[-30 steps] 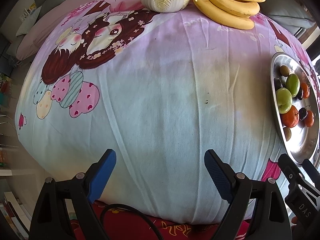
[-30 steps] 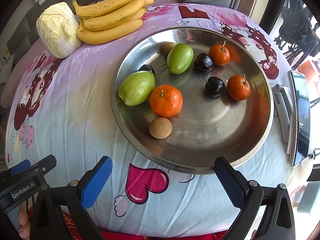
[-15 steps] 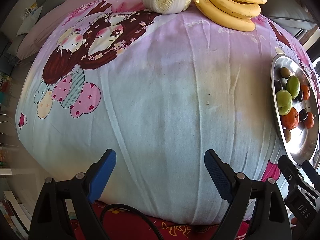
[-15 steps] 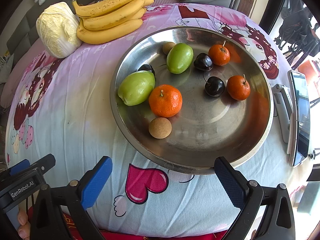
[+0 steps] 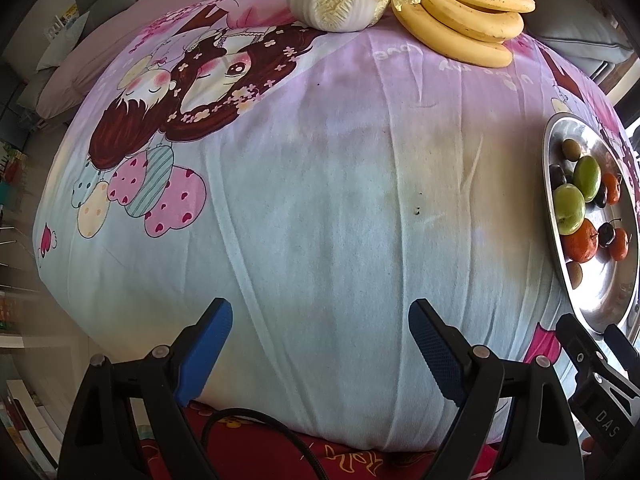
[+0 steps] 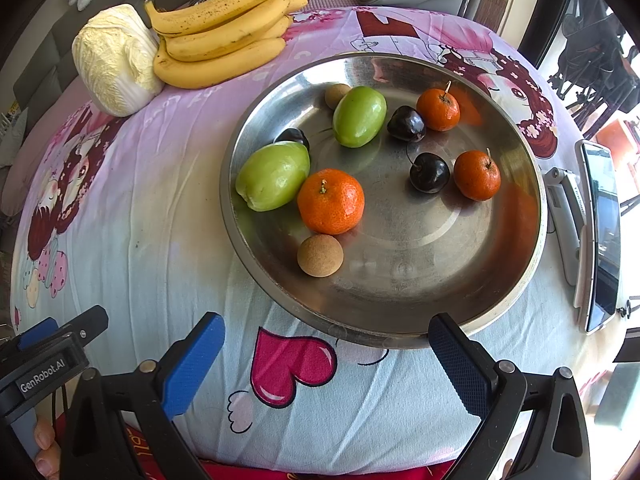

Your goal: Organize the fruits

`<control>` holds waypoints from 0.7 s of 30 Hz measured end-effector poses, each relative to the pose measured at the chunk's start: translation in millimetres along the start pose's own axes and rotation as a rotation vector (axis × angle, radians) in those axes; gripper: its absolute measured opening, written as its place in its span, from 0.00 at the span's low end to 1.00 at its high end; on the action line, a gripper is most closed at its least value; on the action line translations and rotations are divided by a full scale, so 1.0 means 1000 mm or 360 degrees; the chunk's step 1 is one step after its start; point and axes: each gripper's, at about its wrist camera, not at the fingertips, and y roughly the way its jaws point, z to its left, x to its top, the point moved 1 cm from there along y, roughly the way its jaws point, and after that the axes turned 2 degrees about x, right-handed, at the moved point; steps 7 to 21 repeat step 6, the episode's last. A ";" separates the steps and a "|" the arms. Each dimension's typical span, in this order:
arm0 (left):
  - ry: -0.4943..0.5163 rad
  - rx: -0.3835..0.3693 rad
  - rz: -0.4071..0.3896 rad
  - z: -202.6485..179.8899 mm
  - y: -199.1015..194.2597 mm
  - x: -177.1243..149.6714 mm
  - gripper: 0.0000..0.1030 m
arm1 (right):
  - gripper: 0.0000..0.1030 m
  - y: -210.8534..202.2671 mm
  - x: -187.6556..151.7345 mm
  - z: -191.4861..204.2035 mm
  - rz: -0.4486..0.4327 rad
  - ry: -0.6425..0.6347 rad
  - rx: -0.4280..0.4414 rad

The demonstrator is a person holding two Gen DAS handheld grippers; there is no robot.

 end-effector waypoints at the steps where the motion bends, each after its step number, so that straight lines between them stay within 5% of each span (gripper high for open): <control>1: -0.0001 0.0001 0.0000 0.000 0.000 0.000 0.88 | 1.00 0.000 0.000 0.000 0.0000 0.0000 0.0000; 21: -0.0009 0.0000 0.0013 0.001 0.002 0.000 0.88 | 1.00 0.000 0.000 0.000 0.0000 -0.0002 -0.0001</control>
